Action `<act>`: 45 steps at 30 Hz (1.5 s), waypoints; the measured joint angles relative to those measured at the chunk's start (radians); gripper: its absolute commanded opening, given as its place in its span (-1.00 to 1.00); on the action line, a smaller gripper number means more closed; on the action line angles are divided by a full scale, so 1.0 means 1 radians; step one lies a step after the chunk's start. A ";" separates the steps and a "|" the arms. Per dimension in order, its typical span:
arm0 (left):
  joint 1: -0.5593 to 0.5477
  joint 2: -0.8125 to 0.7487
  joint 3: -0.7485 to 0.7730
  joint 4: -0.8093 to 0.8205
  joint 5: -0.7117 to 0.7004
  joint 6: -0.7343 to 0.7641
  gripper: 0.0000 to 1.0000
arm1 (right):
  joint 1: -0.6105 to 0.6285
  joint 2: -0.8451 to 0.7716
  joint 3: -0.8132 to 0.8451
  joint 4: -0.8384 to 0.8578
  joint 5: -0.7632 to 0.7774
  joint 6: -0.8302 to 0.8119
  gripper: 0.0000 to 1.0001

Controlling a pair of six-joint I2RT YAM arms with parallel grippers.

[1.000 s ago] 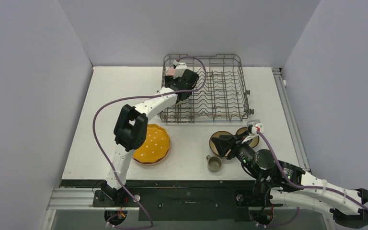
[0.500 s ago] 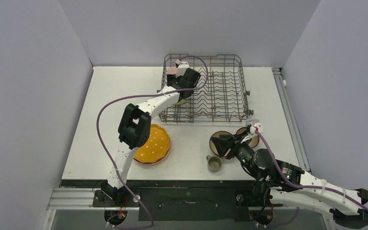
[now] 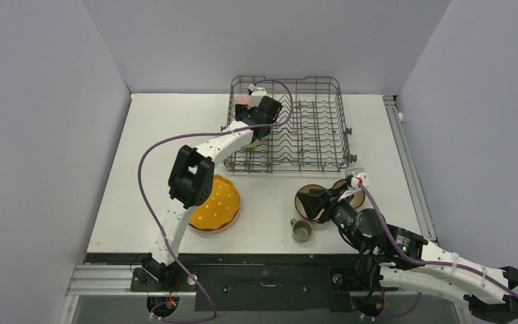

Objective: Load the mixed dishes into the dish rack
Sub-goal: Turn the cup upside down in the dish rack.

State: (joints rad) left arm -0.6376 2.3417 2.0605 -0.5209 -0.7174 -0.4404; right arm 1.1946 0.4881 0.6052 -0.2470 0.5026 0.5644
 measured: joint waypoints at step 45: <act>0.018 -0.064 -0.158 0.128 -0.006 -0.026 0.22 | -0.010 -0.014 -0.023 0.006 -0.036 0.047 -0.18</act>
State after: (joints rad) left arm -0.6201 2.2776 1.9022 -0.3927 -0.7235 -0.4667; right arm 1.1851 0.4736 0.5827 -0.2409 0.4667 0.6109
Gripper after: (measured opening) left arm 0.728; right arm 0.408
